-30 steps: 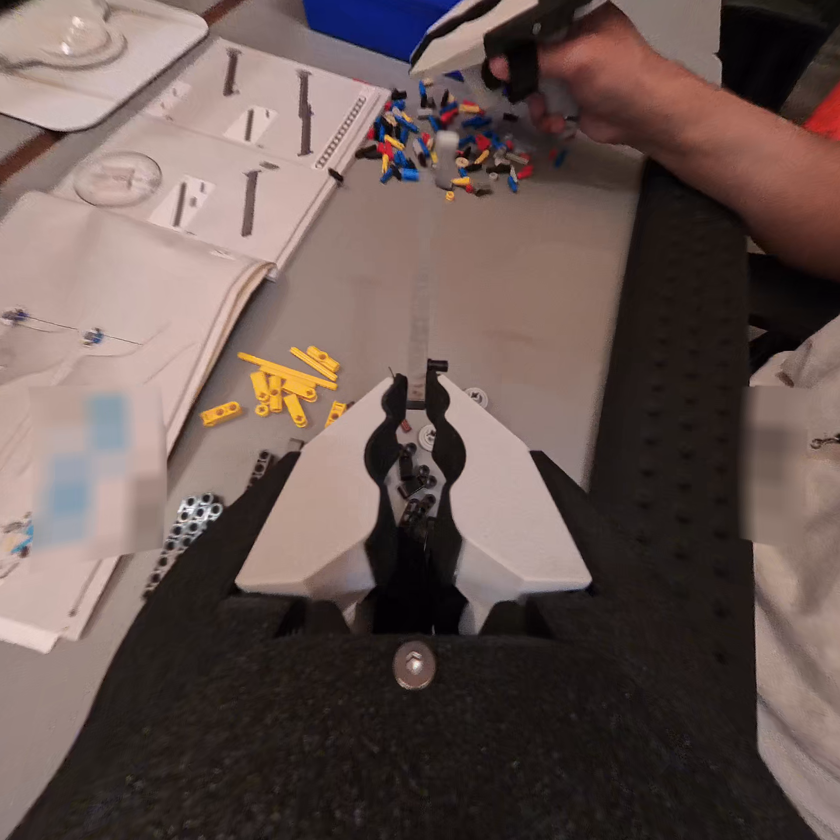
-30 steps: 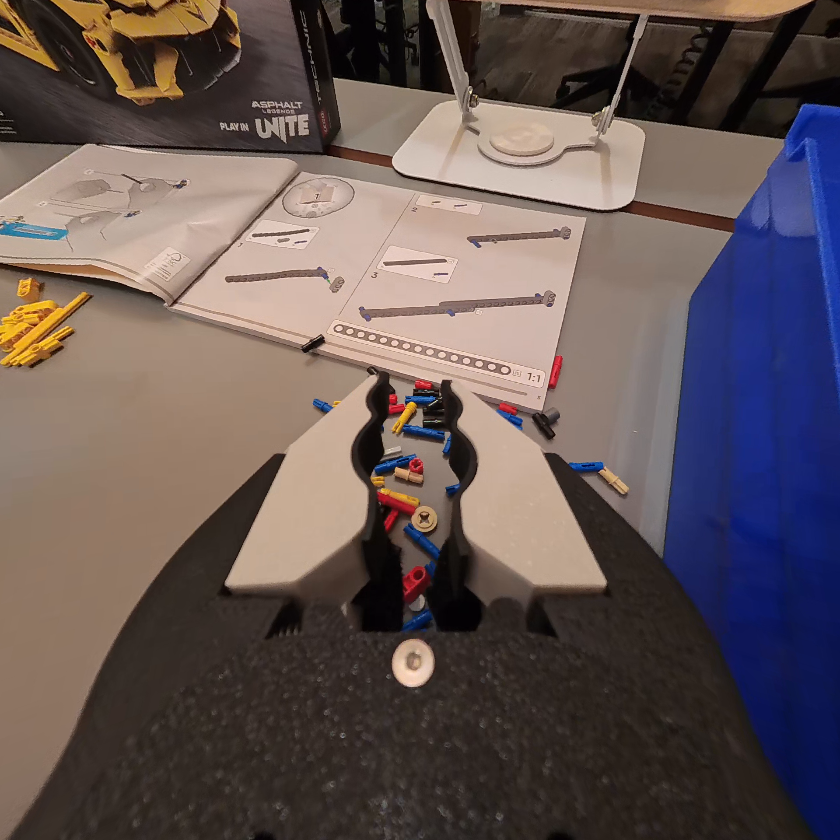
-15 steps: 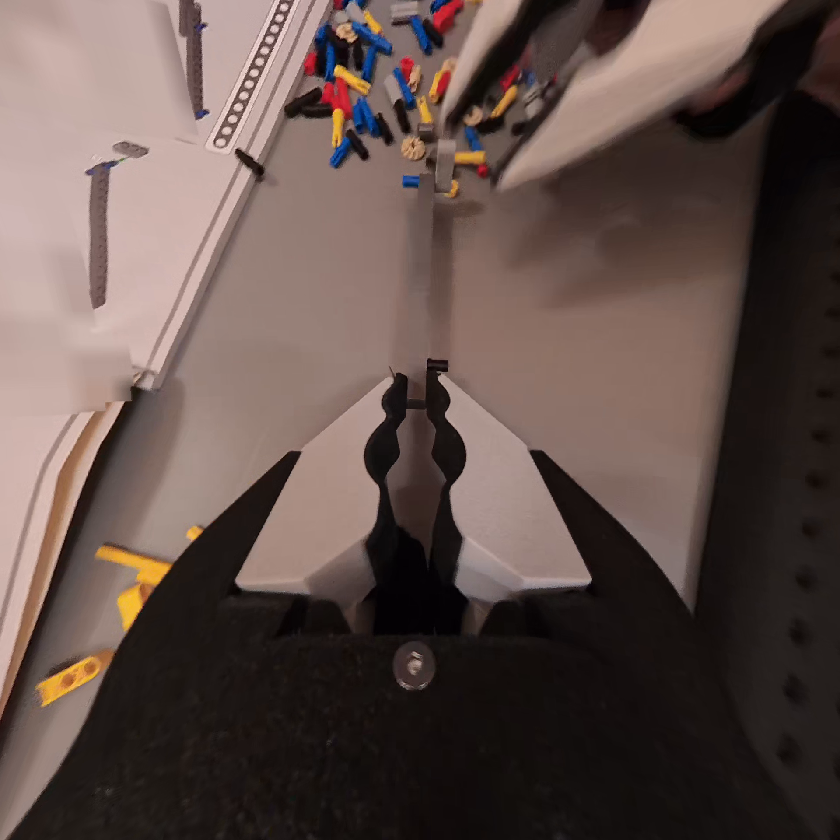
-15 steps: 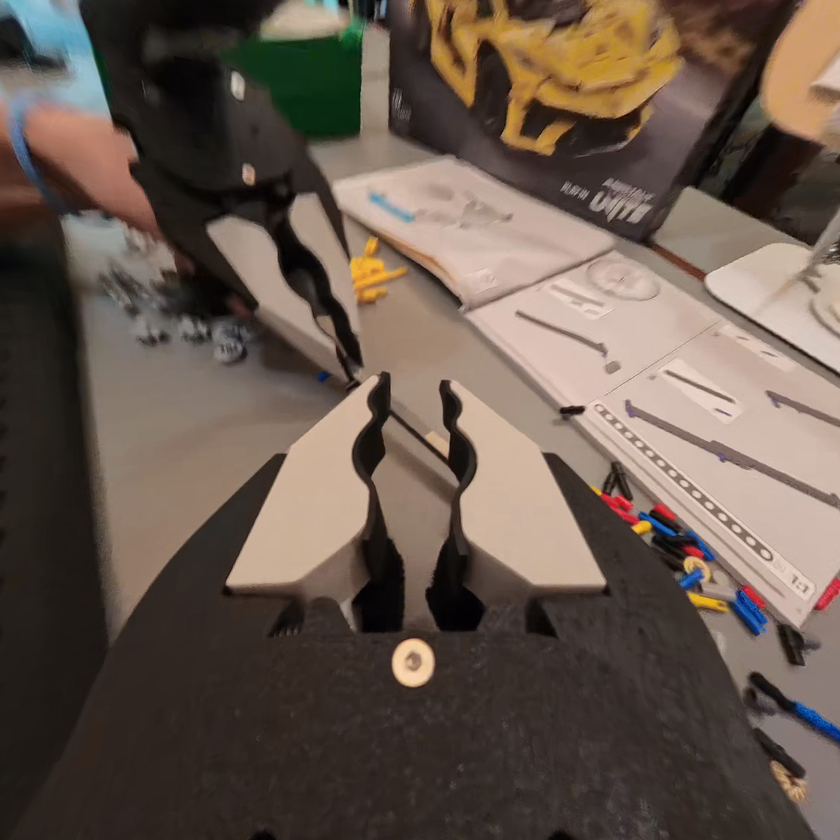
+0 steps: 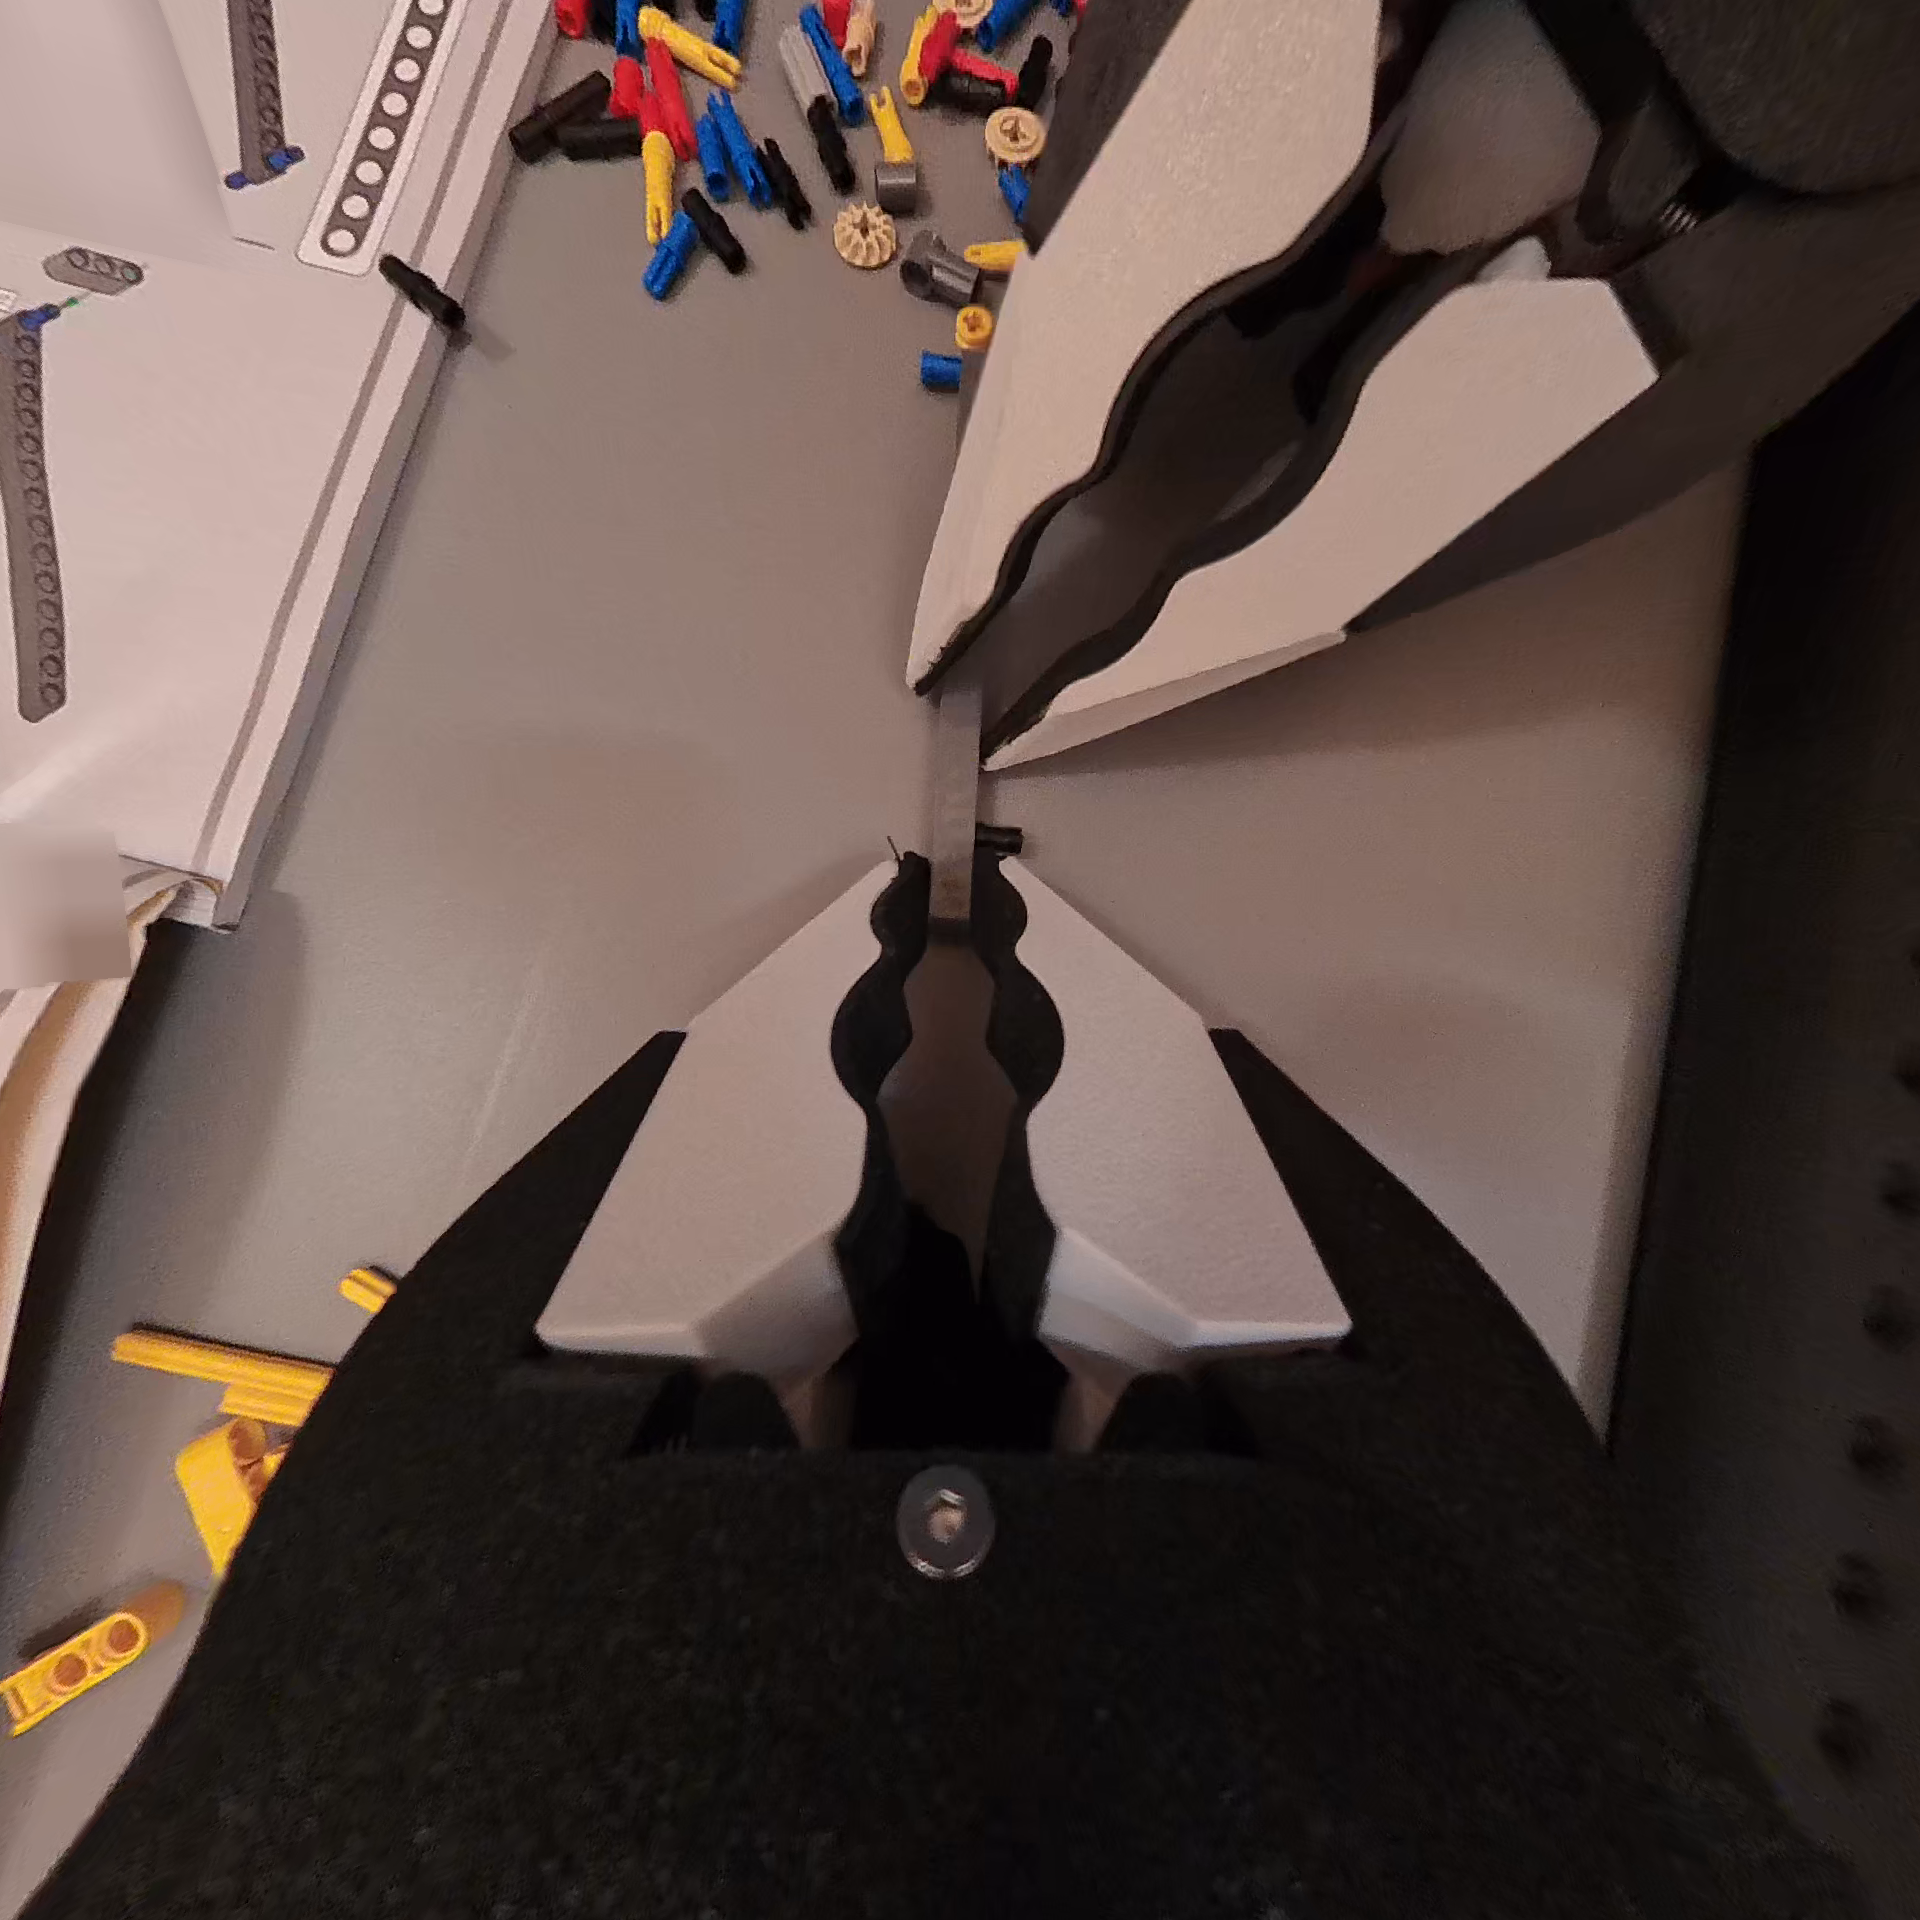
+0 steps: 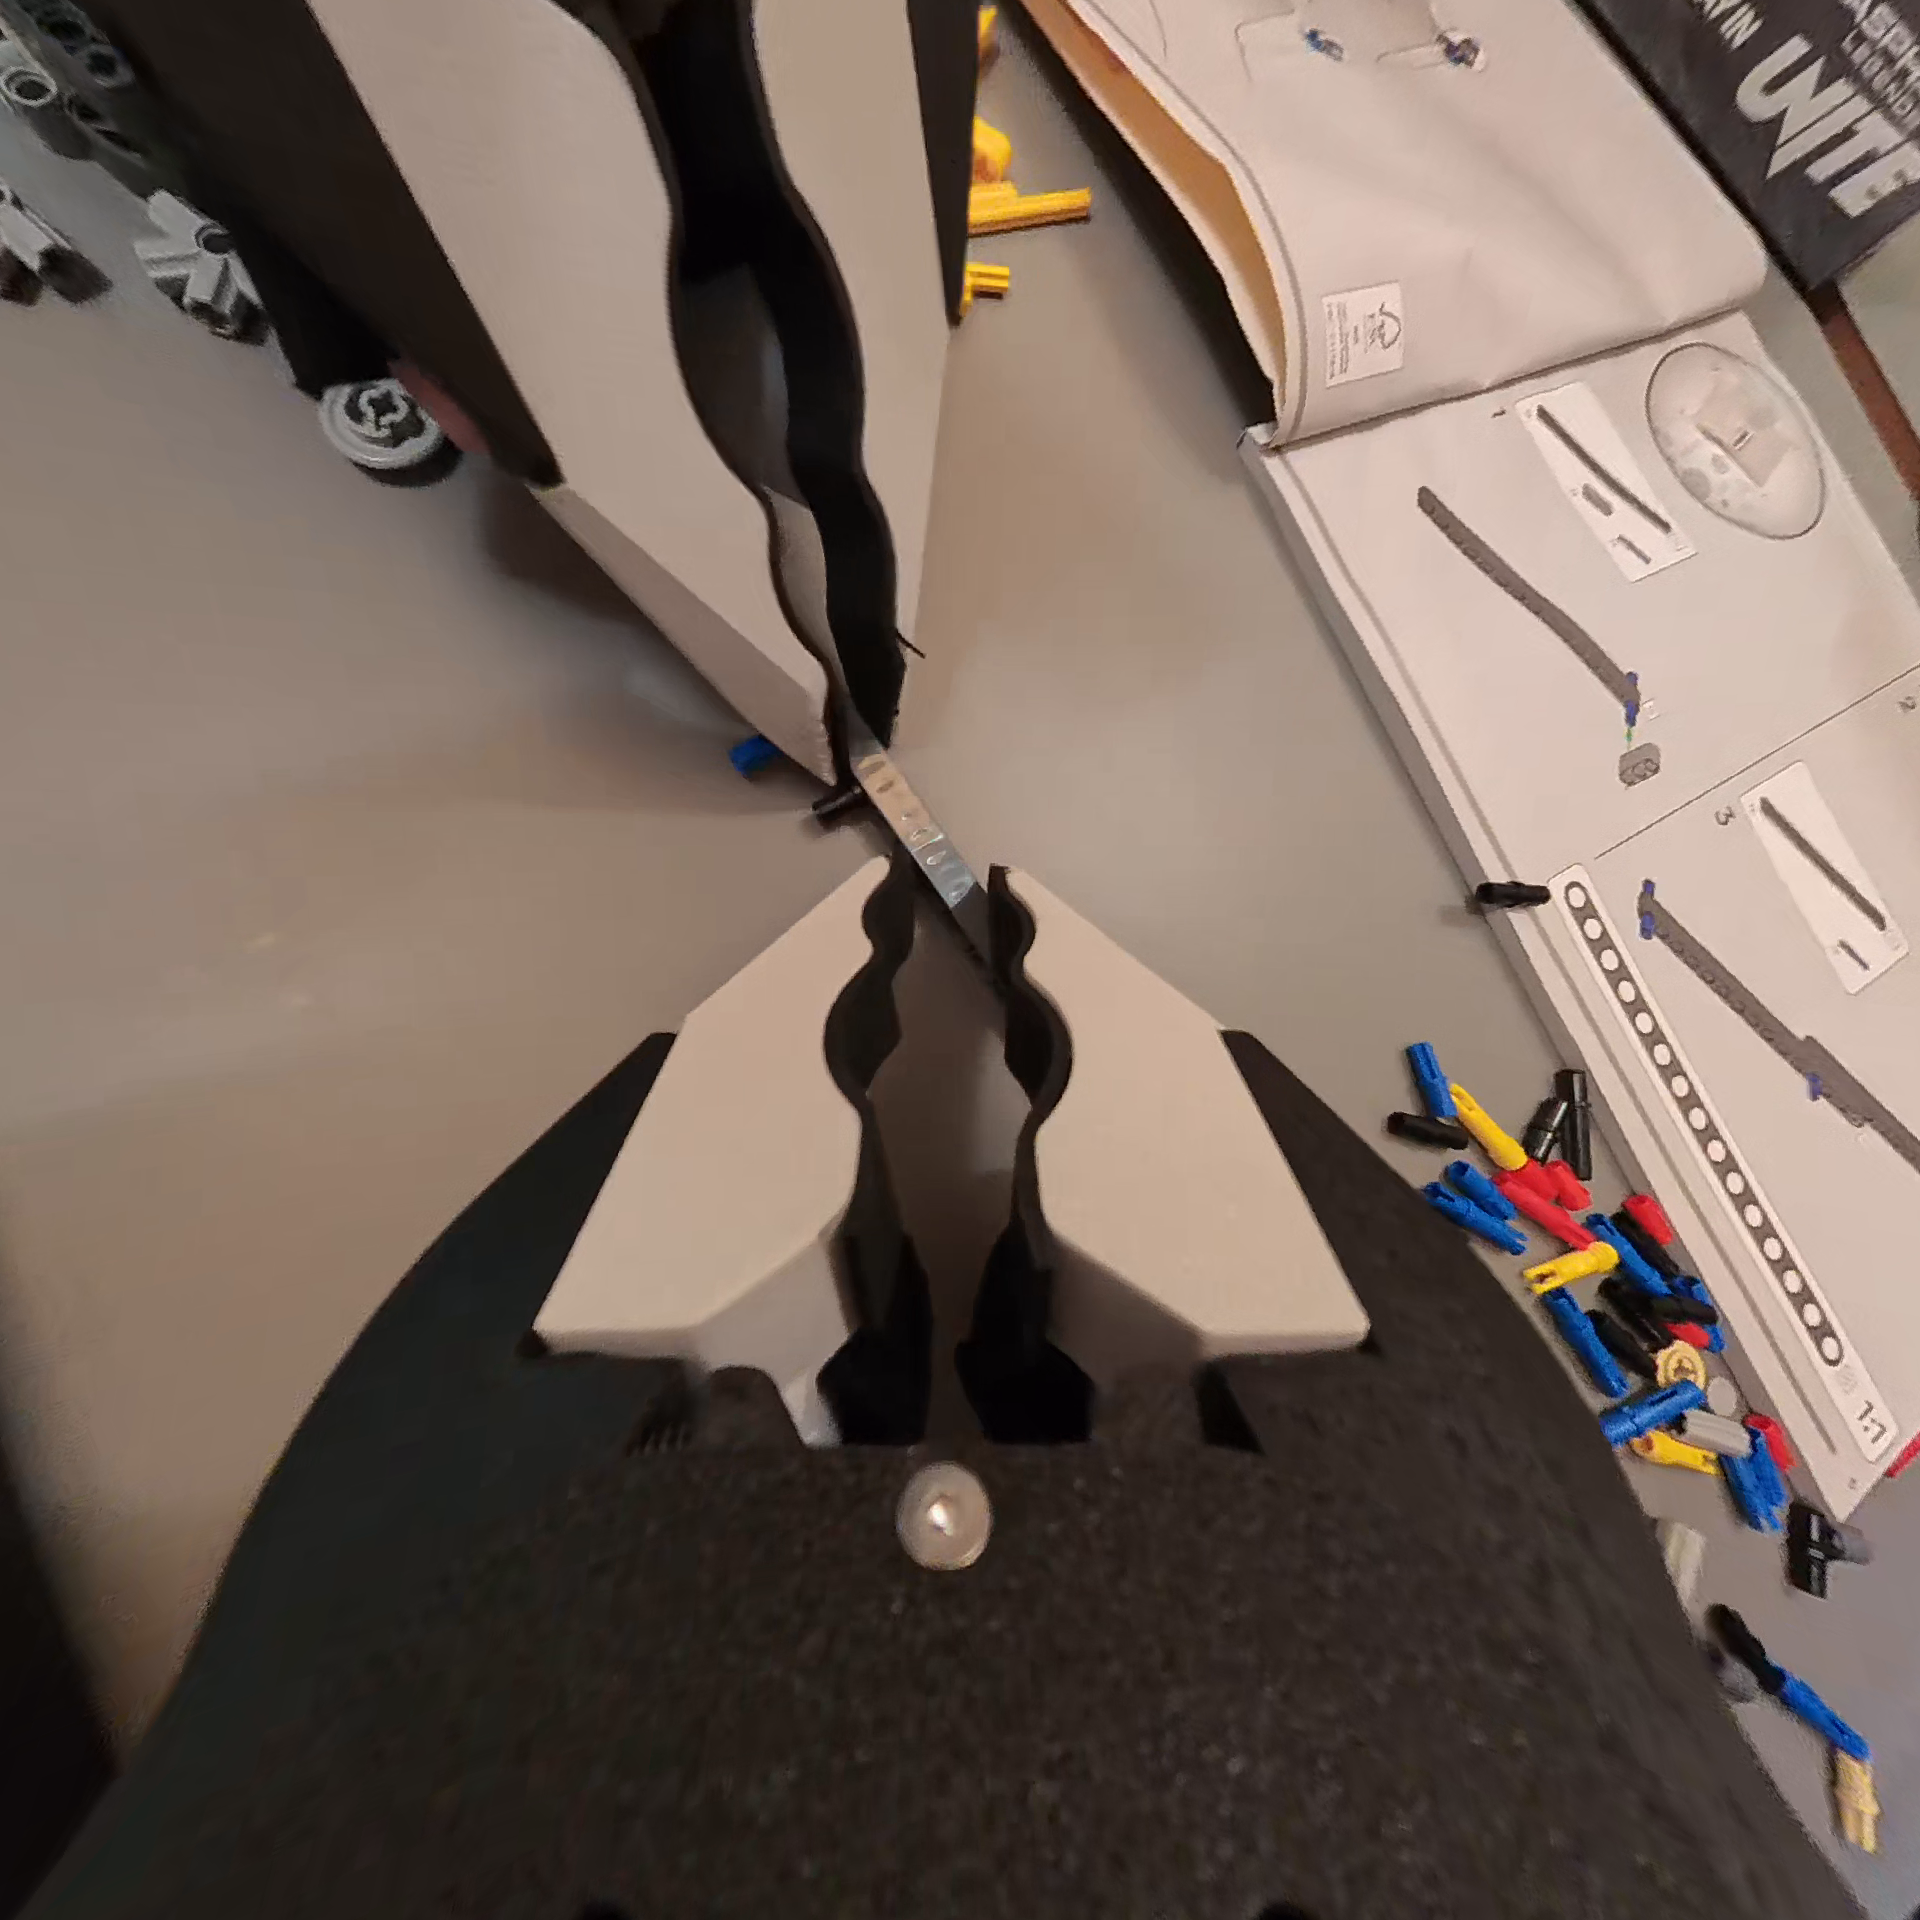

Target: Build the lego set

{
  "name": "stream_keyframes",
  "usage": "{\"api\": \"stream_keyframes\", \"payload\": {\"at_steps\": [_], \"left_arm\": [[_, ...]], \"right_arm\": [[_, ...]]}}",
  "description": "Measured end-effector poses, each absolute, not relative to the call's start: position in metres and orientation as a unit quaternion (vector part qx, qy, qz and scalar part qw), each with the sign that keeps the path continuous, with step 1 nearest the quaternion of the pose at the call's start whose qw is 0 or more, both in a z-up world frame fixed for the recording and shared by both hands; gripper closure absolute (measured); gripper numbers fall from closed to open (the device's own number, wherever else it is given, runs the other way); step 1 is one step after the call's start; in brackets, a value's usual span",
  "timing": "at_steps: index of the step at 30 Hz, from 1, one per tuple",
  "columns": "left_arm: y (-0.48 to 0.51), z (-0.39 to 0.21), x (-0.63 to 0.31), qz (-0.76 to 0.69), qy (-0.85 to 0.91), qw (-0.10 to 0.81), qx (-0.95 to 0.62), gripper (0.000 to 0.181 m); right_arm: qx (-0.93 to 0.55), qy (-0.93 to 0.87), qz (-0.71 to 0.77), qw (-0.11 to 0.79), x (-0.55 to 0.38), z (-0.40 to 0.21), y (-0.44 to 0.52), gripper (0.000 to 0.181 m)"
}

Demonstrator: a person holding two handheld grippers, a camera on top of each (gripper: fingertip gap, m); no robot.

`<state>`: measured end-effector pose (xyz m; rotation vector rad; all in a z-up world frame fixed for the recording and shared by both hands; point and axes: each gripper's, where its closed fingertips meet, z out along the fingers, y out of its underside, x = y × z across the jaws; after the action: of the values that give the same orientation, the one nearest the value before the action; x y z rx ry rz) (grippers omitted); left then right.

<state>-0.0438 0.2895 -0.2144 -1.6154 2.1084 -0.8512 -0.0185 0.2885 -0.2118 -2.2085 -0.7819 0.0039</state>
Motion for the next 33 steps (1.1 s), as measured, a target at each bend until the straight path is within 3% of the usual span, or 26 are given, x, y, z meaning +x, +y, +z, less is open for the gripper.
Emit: {"api": "stream_keyframes", "payload": {"at_steps": [9,14,18,24,33], "left_arm": [[0.296,-0.200,-0.045,-0.232,0.803,0.111,-0.538,0.165],[0.344,-0.157,-0.064,-0.224,0.771,0.175,-0.570,0.164],[0.398,-0.131,-0.133,-0.202,0.728,0.228,-0.614,0.161],[0.429,-0.170,-0.237,-0.120,0.754,0.200,-0.614,0.165],[0.447,-0.200,-0.254,-0.124,0.742,0.185,-0.632,0.164]], "right_arm": [[-0.864,-0.321,-0.024,0.386,-0.019,-0.212,0.288,0.169],[-0.865,-0.313,-0.029,0.392,-0.018,-0.211,0.289,0.169],[-0.847,-0.310,-0.019,0.432,-0.023,-0.195,0.289,0.167],[-0.830,-0.255,0.065,0.491,-0.021,-0.167,0.285,0.163],[-0.813,-0.205,0.074,0.539,0.000,-0.148,0.282,0.169]]}}
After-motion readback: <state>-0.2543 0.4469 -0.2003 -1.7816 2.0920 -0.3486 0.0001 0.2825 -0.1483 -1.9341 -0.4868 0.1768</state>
